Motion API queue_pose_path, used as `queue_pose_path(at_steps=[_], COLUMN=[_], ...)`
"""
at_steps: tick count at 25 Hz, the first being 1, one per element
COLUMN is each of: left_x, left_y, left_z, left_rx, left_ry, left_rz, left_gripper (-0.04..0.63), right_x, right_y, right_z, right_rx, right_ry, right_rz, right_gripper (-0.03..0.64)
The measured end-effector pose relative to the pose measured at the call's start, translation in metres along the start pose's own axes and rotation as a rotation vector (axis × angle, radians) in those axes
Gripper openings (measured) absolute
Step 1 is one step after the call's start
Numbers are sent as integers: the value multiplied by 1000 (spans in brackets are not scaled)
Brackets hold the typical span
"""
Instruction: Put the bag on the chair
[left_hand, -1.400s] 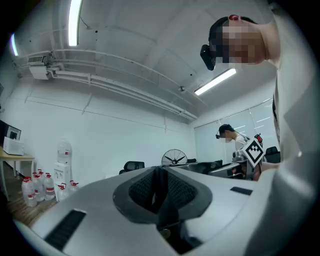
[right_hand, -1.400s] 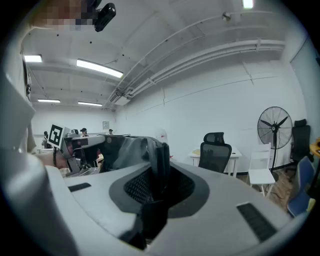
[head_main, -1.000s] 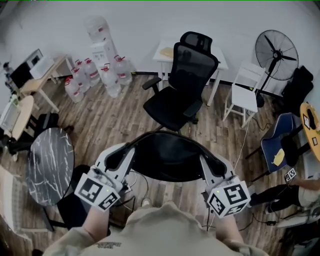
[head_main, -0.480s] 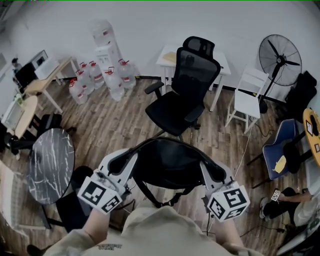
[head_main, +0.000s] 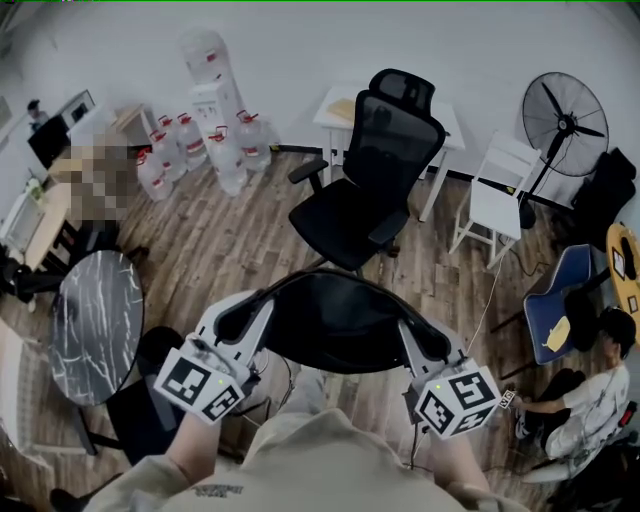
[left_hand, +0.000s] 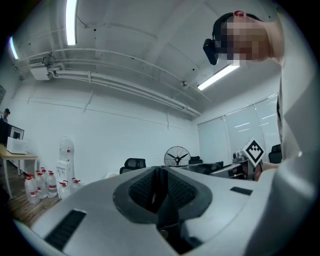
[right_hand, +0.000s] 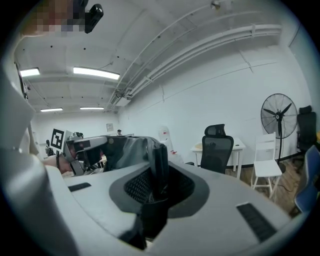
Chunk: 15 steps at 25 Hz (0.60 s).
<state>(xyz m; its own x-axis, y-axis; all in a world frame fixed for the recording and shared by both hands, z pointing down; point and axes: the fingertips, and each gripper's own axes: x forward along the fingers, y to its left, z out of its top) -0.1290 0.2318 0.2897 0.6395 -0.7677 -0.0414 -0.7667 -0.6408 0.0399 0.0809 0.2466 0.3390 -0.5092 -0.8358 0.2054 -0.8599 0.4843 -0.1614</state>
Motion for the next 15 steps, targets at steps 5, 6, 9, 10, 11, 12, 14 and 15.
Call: queue_pose_path(at_steps=[5, 6, 9, 10, 11, 12, 14, 15], left_x=[22, 28, 48, 56, 65, 73, 90, 99], left_y=[21, 27, 46, 53, 61, 69, 87, 96], left_z=[-4, -5, -10, -12, -14, -16, -18, -19], left_rx=[-8, -12, -20, -22, -24, -26, -32, -35], left_ry=[-3, -2, 4, 7, 10, 13, 19, 22], left_rz=[0, 1, 2, 1, 0, -3, -9, -13], left_gripper=[61, 61, 61, 61, 61, 61, 61, 61], right_x=[28, 35, 62, 71, 81, 91, 112, 122], right_y=[-14, -17, -31, -36, -41, -46, -55, -59], right_z=[4, 5, 7, 8, 8, 9, 13, 15], right_rx=[6, 5, 15, 22, 29, 35, 42, 44], right_ry=[8, 12, 25, 29, 33, 36, 41, 44], right_rz=[7, 6, 0, -2, -4, -6, -11, -14], right_gripper=[77, 77, 77, 77, 77, 77, 77, 77])
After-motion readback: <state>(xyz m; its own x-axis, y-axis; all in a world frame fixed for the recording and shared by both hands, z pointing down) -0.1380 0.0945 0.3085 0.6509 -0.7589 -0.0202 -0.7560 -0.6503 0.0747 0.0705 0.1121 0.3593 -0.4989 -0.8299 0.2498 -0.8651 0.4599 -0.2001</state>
